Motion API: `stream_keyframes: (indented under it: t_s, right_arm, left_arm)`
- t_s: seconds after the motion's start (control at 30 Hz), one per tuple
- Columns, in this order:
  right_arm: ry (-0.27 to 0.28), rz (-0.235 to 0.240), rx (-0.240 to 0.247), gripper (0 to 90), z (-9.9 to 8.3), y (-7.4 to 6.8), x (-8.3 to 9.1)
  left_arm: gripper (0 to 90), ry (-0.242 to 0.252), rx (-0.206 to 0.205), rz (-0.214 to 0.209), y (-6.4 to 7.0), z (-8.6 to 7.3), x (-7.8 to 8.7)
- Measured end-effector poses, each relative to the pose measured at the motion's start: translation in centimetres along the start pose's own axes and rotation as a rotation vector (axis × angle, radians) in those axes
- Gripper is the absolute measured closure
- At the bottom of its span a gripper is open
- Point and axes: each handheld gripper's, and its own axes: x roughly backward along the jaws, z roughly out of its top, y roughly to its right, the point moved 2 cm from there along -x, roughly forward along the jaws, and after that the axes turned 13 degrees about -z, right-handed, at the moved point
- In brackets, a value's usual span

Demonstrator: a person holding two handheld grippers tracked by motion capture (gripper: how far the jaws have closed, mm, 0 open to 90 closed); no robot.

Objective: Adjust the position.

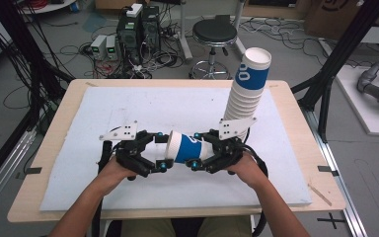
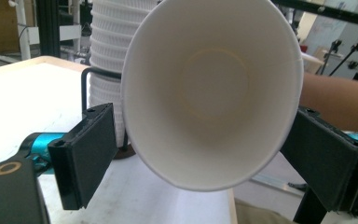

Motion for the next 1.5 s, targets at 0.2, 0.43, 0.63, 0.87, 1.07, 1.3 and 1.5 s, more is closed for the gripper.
stream_keyframes:
  t_s: [0.2,0.43,0.63,0.87,1.07,1.3,1.5]
  right_arm:
    - [0.005,0.016,-0.031,28.4,-1.2,-0.2,-0.8]
    - [0.006,0.022,-0.036,29.0,-1.4,-0.3,-1.1]
    - [-0.023,0.019,-0.030,30.2,-1.5,-0.4,-1.1]
    - [-0.032,0.006,-0.032,24.1,-1.1,-0.6,-1.0]
    - [-0.094,-0.044,0.001,19.4,-0.5,-0.5,-0.2]
    - [-0.195,-0.105,0.093,19.4,1.1,-0.5,0.2]
    - [-0.268,-0.085,0.135,19.4,2.4,-0.6,-0.4]
  left_arm:
    - [12.3,0.013,0.028,-0.016,-0.3,0.3,-0.2]
    - [20.8,-0.020,0.026,-0.033,-0.3,0.6,-0.3]
    - [24.6,-0.057,0.017,-0.037,-0.2,0.7,-0.2]
    - [24.9,-0.124,0.004,-0.030,0.1,1.7,-0.2]
    - [24.9,-0.180,0.015,0.003,0.1,2.3,0.3]
    - [24.6,-0.292,0.026,0.041,0.2,3.3,0.0]
    - [24.4,-0.371,0.030,0.051,0.1,4.0,-0.5]
